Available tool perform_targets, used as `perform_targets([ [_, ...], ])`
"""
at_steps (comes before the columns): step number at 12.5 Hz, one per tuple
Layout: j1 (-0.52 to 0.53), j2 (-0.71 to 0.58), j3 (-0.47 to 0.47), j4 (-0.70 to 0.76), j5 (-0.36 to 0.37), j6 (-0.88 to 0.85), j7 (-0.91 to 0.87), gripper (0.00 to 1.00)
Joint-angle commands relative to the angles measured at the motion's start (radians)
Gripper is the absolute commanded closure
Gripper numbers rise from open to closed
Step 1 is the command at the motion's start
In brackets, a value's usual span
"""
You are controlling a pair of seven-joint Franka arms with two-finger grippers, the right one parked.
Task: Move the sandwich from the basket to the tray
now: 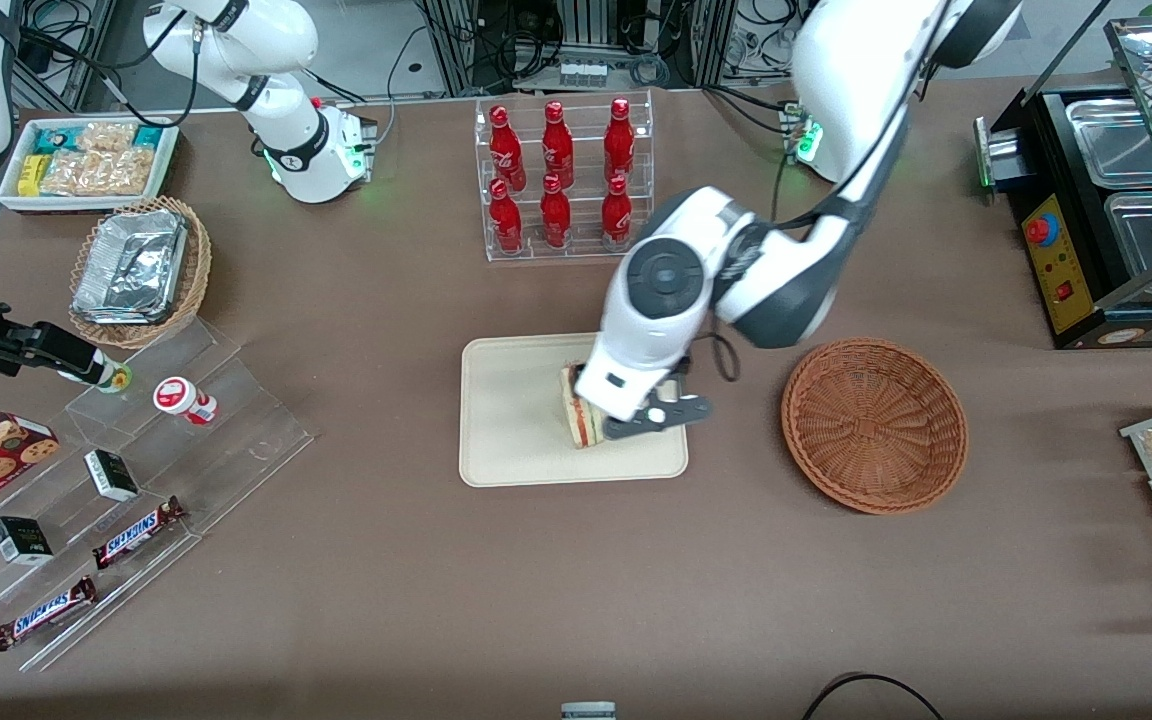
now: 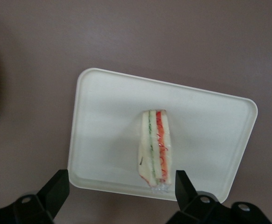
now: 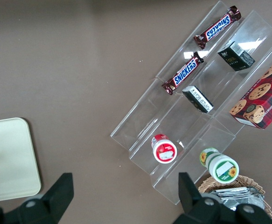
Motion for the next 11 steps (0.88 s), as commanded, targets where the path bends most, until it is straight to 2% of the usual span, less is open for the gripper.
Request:
perform_targets([
  [1, 0.055, -0.077, -0.003, -0.046, 0.010, -0.085, 0.097, 0.00],
  [3, 0.132, -0.122, -0.007, -0.086, 0.009, -0.145, 0.232, 0.00],
  [6, 0.233, -0.226, -0.006, -0.198, -0.002, -0.148, 0.458, 0.00],
  [11, 0.394, -0.401, -0.006, -0.374, -0.007, -0.152, 0.719, 0.00],
])
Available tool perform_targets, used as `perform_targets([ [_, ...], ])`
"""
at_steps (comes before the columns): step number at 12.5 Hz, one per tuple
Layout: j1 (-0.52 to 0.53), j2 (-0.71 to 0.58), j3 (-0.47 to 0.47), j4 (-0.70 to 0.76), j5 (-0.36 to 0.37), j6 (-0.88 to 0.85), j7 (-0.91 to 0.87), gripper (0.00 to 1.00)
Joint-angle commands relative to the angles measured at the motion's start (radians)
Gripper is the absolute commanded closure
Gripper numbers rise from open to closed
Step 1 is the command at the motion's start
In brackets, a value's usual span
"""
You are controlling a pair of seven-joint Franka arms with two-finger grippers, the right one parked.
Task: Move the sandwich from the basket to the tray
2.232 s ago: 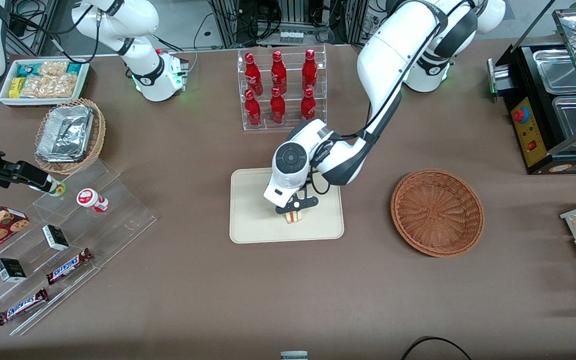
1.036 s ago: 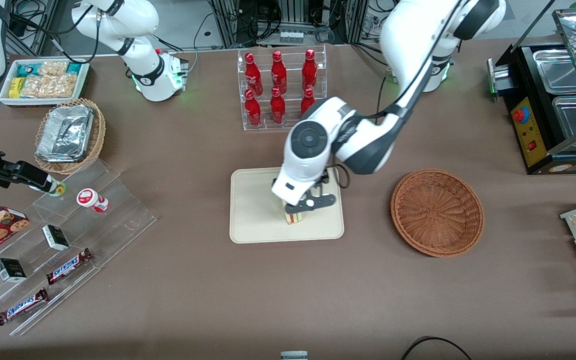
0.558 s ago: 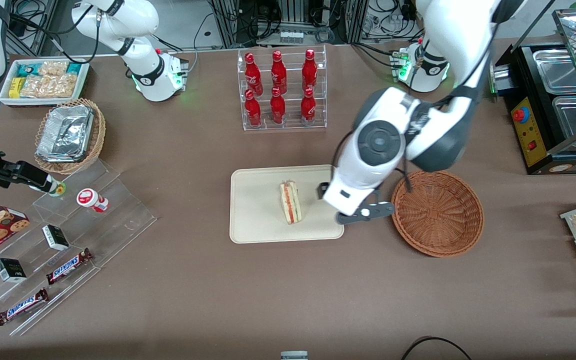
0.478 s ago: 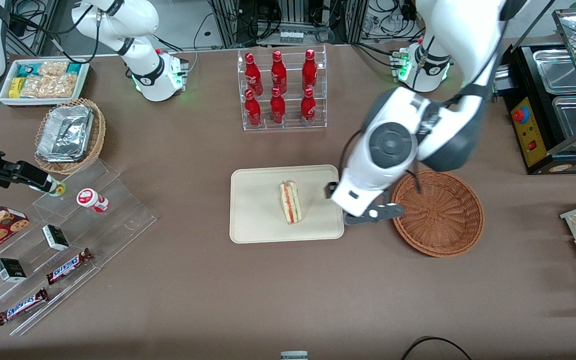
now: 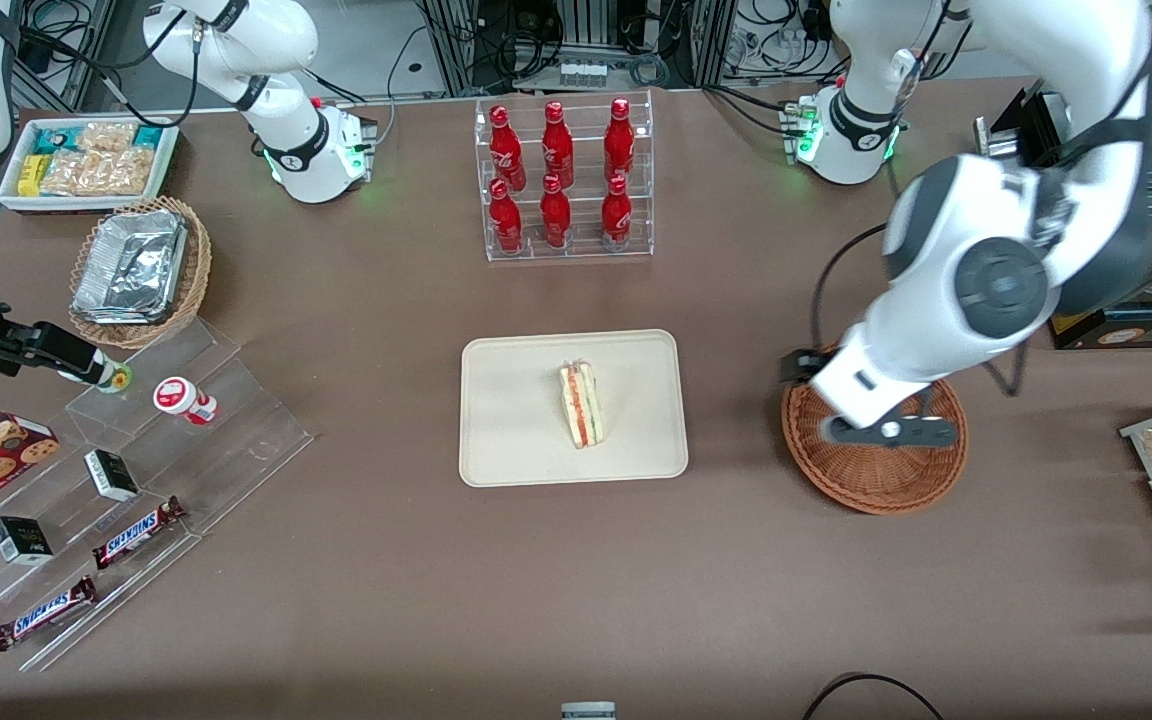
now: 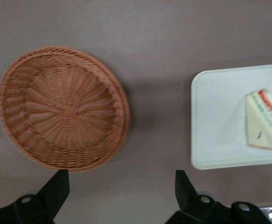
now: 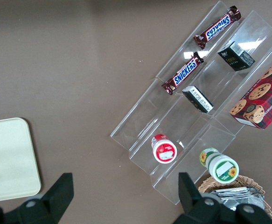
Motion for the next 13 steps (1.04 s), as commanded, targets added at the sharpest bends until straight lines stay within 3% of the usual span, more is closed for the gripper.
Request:
perform_targets([
  [1, 0.064, -0.127, -0.010, -0.124, -0.009, -0.020, 0.094, 0.00],
  [10, 0.164, -0.307, -0.006, -0.155, -0.002, -0.184, 0.217, 0.00],
  [13, 0.164, -0.351, 0.040, -0.151, 0.007, -0.224, 0.234, 0.00],
])
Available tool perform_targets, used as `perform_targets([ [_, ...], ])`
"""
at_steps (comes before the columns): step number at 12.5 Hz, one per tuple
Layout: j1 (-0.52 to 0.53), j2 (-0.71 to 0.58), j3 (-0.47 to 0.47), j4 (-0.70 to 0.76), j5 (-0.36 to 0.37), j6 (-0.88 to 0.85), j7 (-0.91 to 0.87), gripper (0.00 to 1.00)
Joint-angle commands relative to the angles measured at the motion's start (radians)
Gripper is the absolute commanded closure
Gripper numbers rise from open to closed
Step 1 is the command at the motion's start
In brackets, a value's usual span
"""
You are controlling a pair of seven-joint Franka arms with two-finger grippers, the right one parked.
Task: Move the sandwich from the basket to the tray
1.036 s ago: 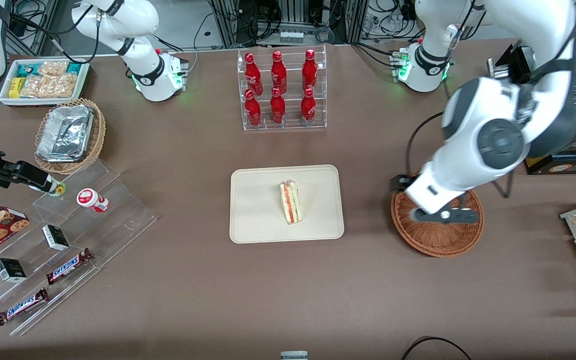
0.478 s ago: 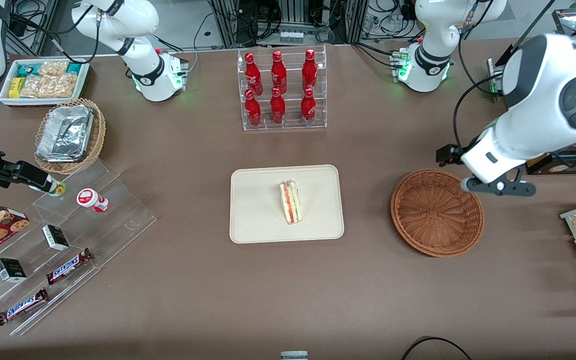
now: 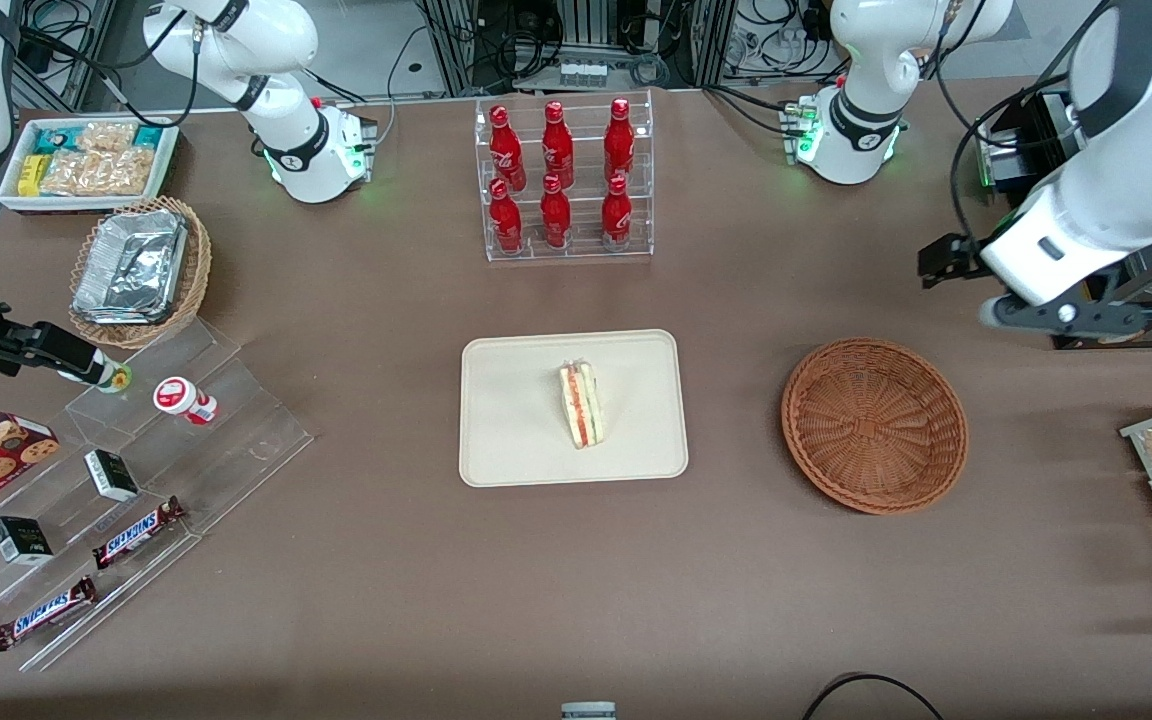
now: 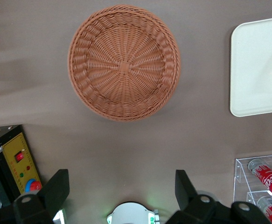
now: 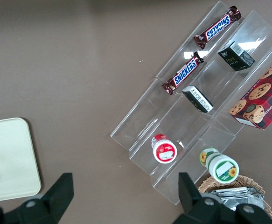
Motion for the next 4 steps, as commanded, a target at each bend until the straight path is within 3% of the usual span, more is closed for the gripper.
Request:
perform_targets([
  [1, 0.008, -0.063, 0.025, -0.029, 0.009, -0.018, 0.026, 0.00],
  [4, 0.008, -0.083, 0.043, -0.024, 0.012, -0.038, 0.026, 0.00],
])
